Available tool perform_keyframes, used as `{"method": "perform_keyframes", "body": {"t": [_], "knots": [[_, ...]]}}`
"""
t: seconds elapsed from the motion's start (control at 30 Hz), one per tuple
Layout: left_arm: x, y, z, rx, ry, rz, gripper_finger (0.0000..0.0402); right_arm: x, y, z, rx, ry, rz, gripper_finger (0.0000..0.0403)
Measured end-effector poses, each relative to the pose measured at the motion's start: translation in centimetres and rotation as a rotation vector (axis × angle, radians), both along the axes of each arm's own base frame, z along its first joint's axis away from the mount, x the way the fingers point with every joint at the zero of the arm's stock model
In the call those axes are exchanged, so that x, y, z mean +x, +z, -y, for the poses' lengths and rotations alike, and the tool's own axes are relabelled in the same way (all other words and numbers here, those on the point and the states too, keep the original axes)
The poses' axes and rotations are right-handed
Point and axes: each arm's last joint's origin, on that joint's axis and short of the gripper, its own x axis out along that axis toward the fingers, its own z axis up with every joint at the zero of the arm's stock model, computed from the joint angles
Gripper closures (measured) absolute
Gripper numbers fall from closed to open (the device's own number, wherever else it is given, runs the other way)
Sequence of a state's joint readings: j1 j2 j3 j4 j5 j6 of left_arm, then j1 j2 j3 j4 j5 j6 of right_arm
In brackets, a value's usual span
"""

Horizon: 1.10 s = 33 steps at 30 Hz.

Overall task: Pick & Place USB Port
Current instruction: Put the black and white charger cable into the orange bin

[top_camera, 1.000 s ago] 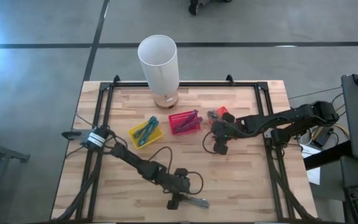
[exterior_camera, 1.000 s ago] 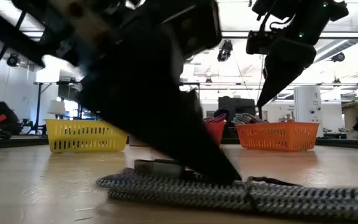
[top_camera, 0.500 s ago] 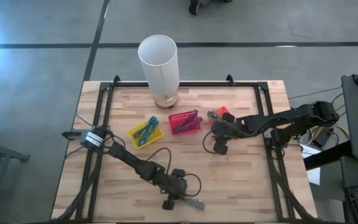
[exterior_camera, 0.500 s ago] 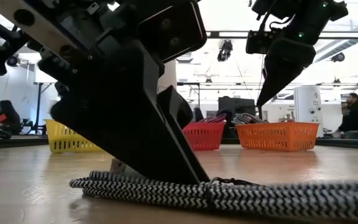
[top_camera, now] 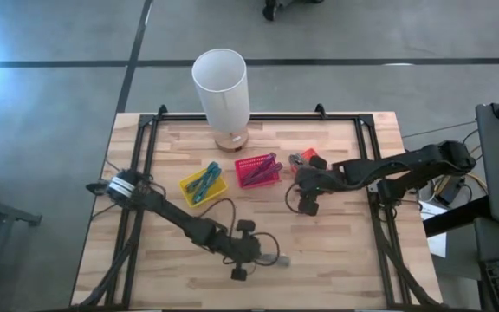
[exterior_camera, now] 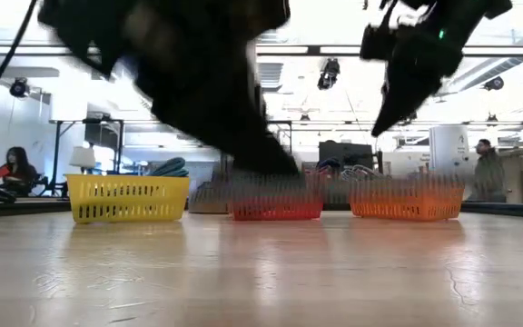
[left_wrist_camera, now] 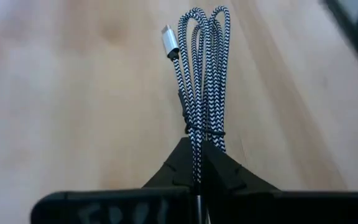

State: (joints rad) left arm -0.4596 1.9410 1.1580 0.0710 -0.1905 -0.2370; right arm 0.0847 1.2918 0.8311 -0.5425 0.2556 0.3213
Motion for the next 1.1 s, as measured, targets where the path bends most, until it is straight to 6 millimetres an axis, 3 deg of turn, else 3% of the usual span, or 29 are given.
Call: {"method": "perform_keyframes", "body": {"t": [0.2, 0.33, 0.7, 0.93, 1.1], "knots": [[-0.6, 2.6, -1.6, 0.151, 0.169, 0.071, 0.0390, -1.5, 3.2, -1.5, -0.041, 0.135, 0.141, 0.0269], [-1.0, 5.1, -2.1, 0.196, 0.229, 0.161, 0.0392, -3.0, 4.2, -2.3, -0.080, 0.233, 0.229, 0.0264], [-2.5, 10.9, -3.5, 0.298, 0.369, 0.357, 0.0392, -6.8, 4.3, -2.4, -0.110, 0.331, 0.464, 0.0259], [-1.6, 12.6, -4.4, 0.339, 0.354, 0.494, 0.0391, -6.7, 4.2, -2.8, -0.096, 0.472, 0.666, 0.0258], [-1.2, 12.9, -5.2, 0.341, 0.348, 0.519, 0.0392, -6.1, 4.1, -3.2, -0.068, 0.549, 0.707, 0.0257]]}}
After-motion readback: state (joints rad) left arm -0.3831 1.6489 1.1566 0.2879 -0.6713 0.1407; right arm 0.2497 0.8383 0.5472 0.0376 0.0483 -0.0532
